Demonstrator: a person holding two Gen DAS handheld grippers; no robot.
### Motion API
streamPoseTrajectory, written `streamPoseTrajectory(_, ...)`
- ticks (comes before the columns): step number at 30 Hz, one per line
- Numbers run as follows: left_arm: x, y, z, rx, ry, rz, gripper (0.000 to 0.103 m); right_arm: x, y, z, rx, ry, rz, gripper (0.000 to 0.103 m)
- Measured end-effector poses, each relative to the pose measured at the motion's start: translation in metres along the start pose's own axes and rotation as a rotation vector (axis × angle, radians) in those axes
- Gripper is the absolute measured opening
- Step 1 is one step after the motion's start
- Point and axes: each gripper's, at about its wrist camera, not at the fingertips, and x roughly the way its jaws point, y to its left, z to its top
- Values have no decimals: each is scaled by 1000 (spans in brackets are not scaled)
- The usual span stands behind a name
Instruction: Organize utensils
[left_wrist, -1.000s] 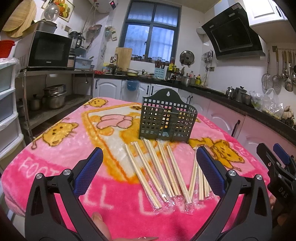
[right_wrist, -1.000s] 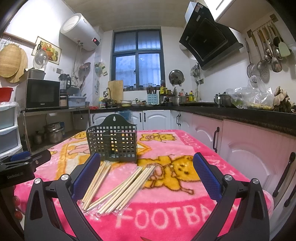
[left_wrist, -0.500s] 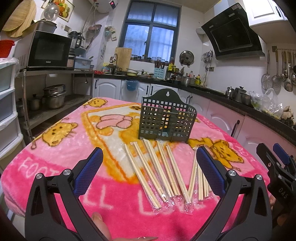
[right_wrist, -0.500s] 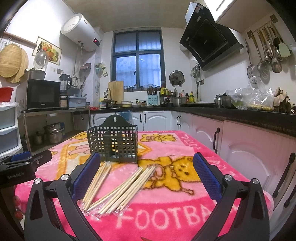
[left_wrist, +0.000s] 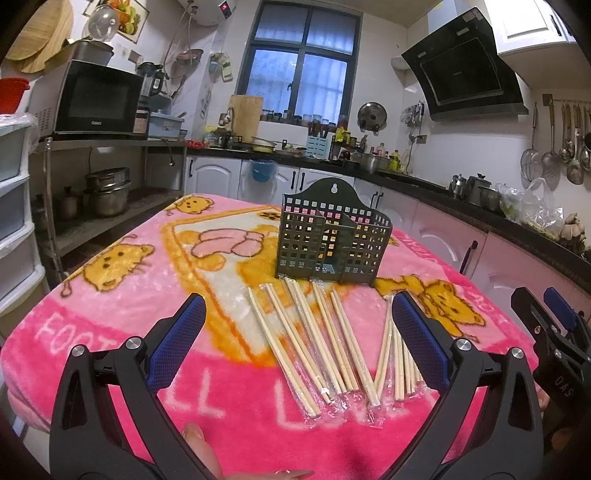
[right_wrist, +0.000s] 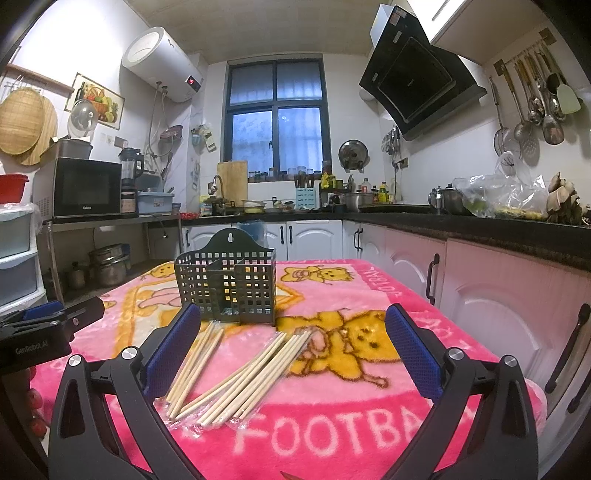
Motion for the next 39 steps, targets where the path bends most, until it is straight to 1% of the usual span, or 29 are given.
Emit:
streamPoseTrajectory(4,-1,-8,6,0,2,2,93,0,0,0,-2,1,0,97)
streamPoseTrajectory(9,0,-6,6,-7,5,-2,93,1,4,-2,-2,9,3,97)
streamPoseTrajectory(16,8,9,1,-57,39,11,93,5,6,-2,-7,37,30,97)
streamPoseTrajectory(21,16,25,3,-103,64,20,93,19,8,-2,-11,96,53,97)
streamPoseTrajectory(26,24,37,9,-109,84,44,93,34,13,-2,-32,159,86,97)
streamPoseTrajectory(29,29,45,15,-114,100,37,93,44,13,-1,-30,190,117,97)
streamPoseTrajectory(34,39,48,25,-92,123,33,93,63,15,5,-49,248,152,97)
streamPoseTrajectory(39,56,45,33,-81,172,8,93,85,15,10,-67,313,166,97)
